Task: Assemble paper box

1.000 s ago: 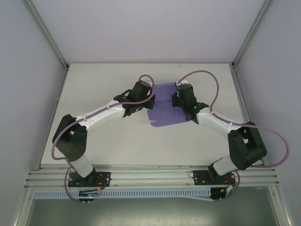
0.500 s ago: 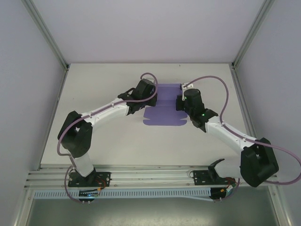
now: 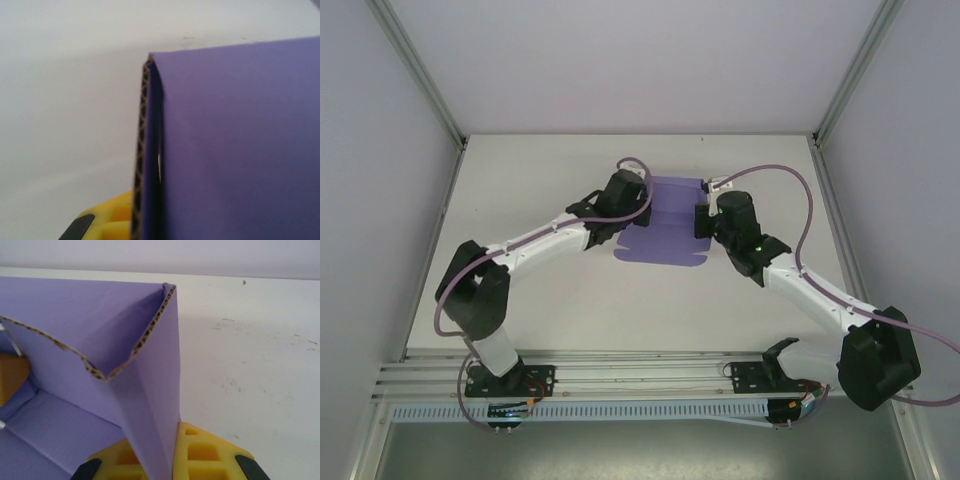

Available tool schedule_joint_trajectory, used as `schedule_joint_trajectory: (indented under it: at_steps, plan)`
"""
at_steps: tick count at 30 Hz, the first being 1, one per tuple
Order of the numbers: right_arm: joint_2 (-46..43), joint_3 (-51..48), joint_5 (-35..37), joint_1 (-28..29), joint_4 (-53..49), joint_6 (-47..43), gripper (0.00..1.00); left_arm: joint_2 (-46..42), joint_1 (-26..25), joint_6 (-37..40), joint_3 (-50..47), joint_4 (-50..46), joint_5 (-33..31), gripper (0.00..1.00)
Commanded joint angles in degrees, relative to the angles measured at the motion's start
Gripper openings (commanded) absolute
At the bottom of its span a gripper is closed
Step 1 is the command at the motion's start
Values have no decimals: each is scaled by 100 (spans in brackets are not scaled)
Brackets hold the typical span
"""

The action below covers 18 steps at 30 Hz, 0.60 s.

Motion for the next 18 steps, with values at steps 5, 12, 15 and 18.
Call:
schedule_joint_trajectory:
  at_steps: [5,12,15,18]
  plan:
    - [-200,77,259,220,-48,111,0,1079,271,-1586,1312,-2979,-2939,0]
    - [-143,104,521,245,-56,92,0,1135,280,-1589,1445,-3238,-2959,0]
    - [-87,97,465,244,9,107,0,873,279,-583,1101,-2220,-1967,11]
    - [-38,112,443,250,37,116,0,108,280,153,99,-476,-184,44]
